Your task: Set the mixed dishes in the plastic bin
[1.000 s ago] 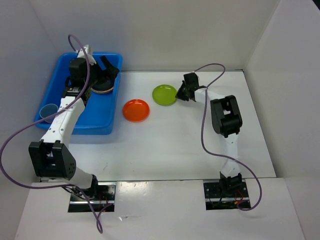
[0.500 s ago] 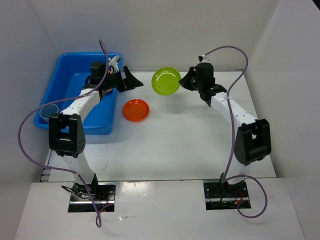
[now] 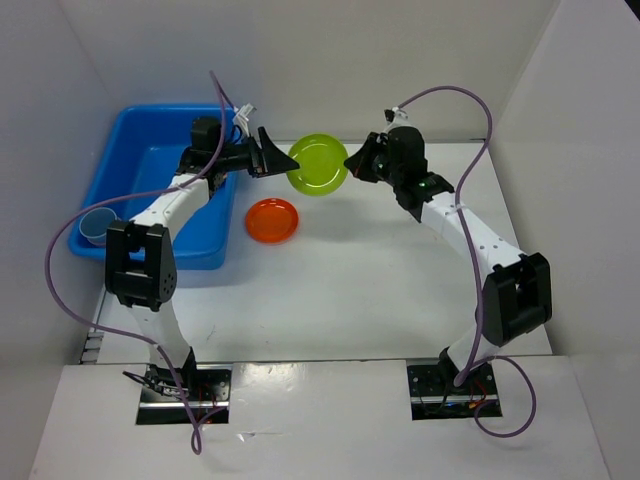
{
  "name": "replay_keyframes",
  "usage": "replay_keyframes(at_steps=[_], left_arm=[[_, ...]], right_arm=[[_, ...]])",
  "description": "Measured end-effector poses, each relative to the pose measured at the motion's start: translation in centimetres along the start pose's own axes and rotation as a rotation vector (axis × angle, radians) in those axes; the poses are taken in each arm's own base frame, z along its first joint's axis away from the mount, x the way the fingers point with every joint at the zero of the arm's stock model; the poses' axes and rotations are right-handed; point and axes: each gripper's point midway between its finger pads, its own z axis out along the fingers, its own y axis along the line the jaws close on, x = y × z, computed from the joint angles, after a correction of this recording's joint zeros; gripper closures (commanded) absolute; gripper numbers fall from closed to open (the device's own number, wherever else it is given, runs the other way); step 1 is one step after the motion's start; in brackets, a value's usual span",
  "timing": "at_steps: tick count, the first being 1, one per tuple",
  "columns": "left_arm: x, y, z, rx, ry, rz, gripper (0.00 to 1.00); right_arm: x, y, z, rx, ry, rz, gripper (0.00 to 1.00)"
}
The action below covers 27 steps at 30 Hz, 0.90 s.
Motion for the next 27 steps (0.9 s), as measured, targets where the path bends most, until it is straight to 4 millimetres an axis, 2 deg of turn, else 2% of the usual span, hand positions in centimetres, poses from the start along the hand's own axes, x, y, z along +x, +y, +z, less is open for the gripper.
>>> replay_keyframes(at_steps=[3, 6, 8, 10, 11, 14, 18, 19, 21, 22, 24, 25, 27], left_arm=[[0.1, -0.5, 0.6, 0.023, 0.016, 0.006, 0.18], [0.7, -0.8, 1.5, 0.046, 0.049, -0.001, 0.23], [1.2, -0.7, 2.0, 0.055, 0.073, -0.009, 0.33], [1.7, -0.4, 2.2, 0.054, 0.090, -0.018, 0.48], [1.8, -0.3, 2.2, 0.052, 0.094, -0.024, 0.70], [2.0, -0.5, 2.1, 0.059, 0.109, -0.044, 0.99], [1.4, -0.5, 1.9, 0.048, 0.100, -0.040, 1.00], [1.3, -0.4, 1.8, 0.043, 0.096, -0.040, 1.00], [0.6, 0.3, 1.5, 0.002, 0.065, -0.047, 1.00], [-0.1, 1.0, 0.9, -0.026, 0.039, -0.051, 1.00], [-2.1, 2.5, -1.0, -0.100, -0.040, -0.068, 1.00], [-3.4, 3.3, -2.7, -0.144, -0.093, -0.079, 1.00], [-6.3, 5.0, -6.8, -0.242, -0.219, -0.104, 1.00]], right_arm=[[0.3, 0.2, 0.0, -0.004, 0.010, -0.004, 1.00], [0.7, 0.6, 0.0, -0.019, 0.020, -0.009, 1.00], [0.8, 0.9, -0.1, -0.031, 0.027, -0.010, 1.00], [1.0, 1.1, -0.1, -0.038, 0.032, -0.015, 1.00], [1.1, 1.2, -0.1, -0.041, 0.035, -0.018, 1.00], [1.3, 1.1, -0.1, -0.037, 0.044, -0.037, 0.95], [1.4, 0.9, 0.1, -0.034, 0.044, -0.043, 0.83], [1.4, 0.9, 0.1, -0.031, 0.043, -0.041, 0.70], [1.4, 0.9, 0.1, -0.030, 0.043, -0.036, 0.53], [1.3, 0.9, 0.1, -0.030, 0.042, -0.037, 0.40], [1.3, 0.9, 0.1, -0.024, 0.038, -0.034, 0.30], [1.3, 0.8, 0.1, -0.022, 0.036, -0.032, 0.17], [1.3, 0.8, 0.0, -0.018, 0.033, -0.028, 0.11]])
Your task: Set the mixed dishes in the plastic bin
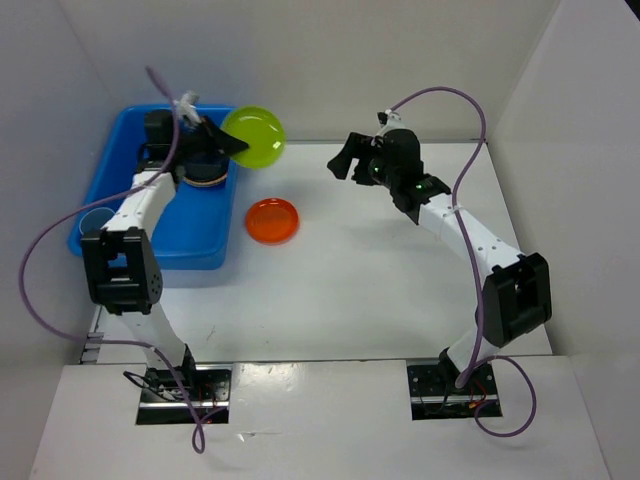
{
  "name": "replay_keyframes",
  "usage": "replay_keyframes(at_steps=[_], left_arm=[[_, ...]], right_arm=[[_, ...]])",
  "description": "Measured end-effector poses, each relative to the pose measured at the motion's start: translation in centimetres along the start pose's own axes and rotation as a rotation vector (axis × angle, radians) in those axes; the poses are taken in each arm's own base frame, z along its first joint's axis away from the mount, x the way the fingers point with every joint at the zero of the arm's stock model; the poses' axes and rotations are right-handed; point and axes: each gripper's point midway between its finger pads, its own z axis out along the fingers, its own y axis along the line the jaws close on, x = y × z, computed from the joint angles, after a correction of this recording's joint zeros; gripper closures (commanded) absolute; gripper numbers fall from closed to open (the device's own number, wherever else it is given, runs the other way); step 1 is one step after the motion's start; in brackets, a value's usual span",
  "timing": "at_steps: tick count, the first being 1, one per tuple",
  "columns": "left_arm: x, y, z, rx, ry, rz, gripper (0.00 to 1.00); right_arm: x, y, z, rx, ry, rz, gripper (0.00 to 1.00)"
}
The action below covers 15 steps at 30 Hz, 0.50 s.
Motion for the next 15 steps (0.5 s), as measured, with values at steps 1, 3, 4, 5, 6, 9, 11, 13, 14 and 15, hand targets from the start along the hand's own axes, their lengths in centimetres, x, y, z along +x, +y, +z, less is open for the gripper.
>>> replay_keyframes(at_steps=[1, 3, 4, 5, 6, 9, 11, 13, 14, 15], left_arm=[[-2.1, 1.1, -1.7, -0.058, -0.079, -0.007, 1.00], [-6.2, 3.1, -5.4, -0.159, -0.238, -0.027, 1.00], [-8.3, 3.9, -7.3, -0.207, -0.324, -0.036, 1.00], [-10.0, 4.7, -9.0, -0.245, -0.401, -0.043, 1.00], [-11.2, 5.3, -10.0, -0.272, -0.456, -0.052, 1.00], [-13.1, 7.2, -11.5, -0.323, -0.565, -0.111, 1.00], [-13.2, 9.1, -11.1, -0.347, -0.585, -0.152, 1.00], [-12.8, 11.6, -10.1, -0.375, -0.590, -0.201, 1.00], [-12.2, 13.4, -9.6, -0.400, -0.585, -0.232, 1.00], [-11.6, 14.9, -9.2, -0.421, -0.579, -0.266, 1.00]], right_arm=[[0.2, 0.0, 0.0, -0.006, 0.002, -0.002, 0.11], [0.6, 0.1, 0.0, -0.020, 0.011, -0.002, 0.11], [1.0, 0.2, 0.2, -0.030, 0.023, -0.002, 0.13], [1.6, 0.2, 0.7, -0.037, 0.038, -0.002, 0.13], [2.2, 0.4, 1.2, -0.048, 0.052, -0.005, 0.14], [5.9, 0.2, 3.6, -0.063, 0.147, -0.016, 0.15], [9.1, -0.4, 5.4, -0.058, 0.228, -0.021, 0.16], [12.2, -1.5, 6.8, -0.039, 0.300, -0.022, 0.16], [13.6, -2.0, 7.2, -0.030, 0.334, -0.022, 0.16], [14.8, -2.4, 7.5, -0.022, 0.364, -0.021, 0.16]])
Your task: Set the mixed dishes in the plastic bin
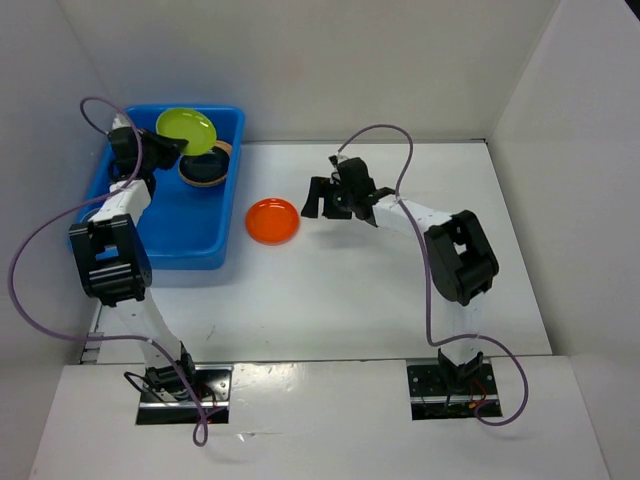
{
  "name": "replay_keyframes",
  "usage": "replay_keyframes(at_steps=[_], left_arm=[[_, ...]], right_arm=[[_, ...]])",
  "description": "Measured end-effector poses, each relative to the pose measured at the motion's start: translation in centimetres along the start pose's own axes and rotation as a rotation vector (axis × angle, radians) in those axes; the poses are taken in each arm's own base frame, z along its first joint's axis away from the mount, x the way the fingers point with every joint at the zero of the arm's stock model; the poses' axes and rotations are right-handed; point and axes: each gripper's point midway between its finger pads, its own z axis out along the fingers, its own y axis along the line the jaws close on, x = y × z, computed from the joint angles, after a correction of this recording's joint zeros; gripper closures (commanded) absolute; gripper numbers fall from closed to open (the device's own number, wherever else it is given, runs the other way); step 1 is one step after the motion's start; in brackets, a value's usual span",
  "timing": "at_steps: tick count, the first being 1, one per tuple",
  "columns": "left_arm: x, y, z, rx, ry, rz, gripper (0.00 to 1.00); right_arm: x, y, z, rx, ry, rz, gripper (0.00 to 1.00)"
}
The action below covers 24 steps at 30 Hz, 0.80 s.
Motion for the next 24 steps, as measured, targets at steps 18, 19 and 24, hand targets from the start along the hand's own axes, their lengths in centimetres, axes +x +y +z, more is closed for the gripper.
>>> replay_keyframes(at_steps=[18, 19, 24], left_arm=[[6.7, 11.8, 7.5, -0.270, 0.062, -0.105, 0.45], [7.0, 12.1, 7.6, -0.278, 0.067, -0.099, 0.38], [7.3, 11.9, 8.5, -0.288, 0.081, -0.086, 0.06]], right_arm=[[3.4, 2.4, 4.8, -0.029, 0.099, -0.070, 0.16], [3.7, 2.1, 5.0, -0.021, 0.108, -0.068, 0.16], [4.6, 1.2, 5.9, 0.001, 0.133, -0.062, 0.16]])
